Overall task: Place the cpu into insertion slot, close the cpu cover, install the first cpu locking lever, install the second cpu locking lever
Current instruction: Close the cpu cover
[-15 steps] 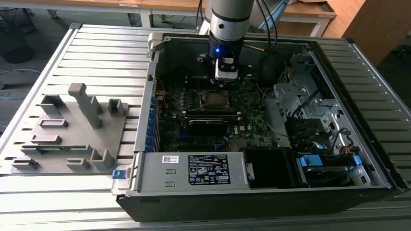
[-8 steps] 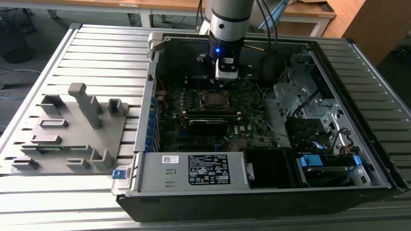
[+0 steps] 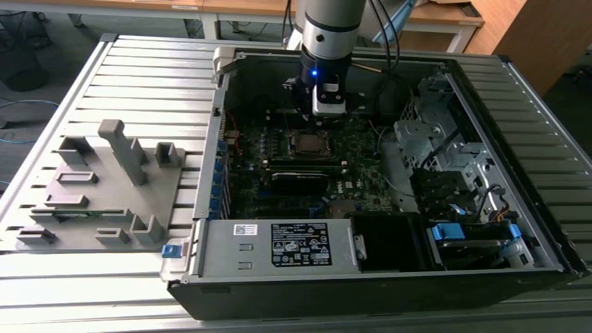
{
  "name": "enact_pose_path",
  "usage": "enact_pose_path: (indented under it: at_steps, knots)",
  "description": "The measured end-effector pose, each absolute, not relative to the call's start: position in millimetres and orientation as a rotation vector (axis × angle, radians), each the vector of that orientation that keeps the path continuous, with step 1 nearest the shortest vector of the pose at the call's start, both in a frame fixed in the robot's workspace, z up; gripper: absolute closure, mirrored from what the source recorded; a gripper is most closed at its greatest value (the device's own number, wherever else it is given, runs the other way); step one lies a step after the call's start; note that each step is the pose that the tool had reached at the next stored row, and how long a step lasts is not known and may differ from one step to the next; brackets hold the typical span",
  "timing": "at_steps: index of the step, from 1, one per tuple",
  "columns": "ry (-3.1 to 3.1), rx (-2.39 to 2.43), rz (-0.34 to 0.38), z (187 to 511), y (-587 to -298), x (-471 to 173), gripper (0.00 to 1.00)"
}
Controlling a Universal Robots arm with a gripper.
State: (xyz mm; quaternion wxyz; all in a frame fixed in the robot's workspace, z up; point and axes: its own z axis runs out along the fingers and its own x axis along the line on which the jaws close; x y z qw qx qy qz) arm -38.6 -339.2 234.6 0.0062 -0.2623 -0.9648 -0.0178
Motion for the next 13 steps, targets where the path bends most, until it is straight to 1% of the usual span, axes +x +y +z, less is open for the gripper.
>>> enact_pose_path:
  at_steps: [13]
  knots:
    - [-3.027,-0.789,-0.056,234.5,-339.2,-38.6,0.89]
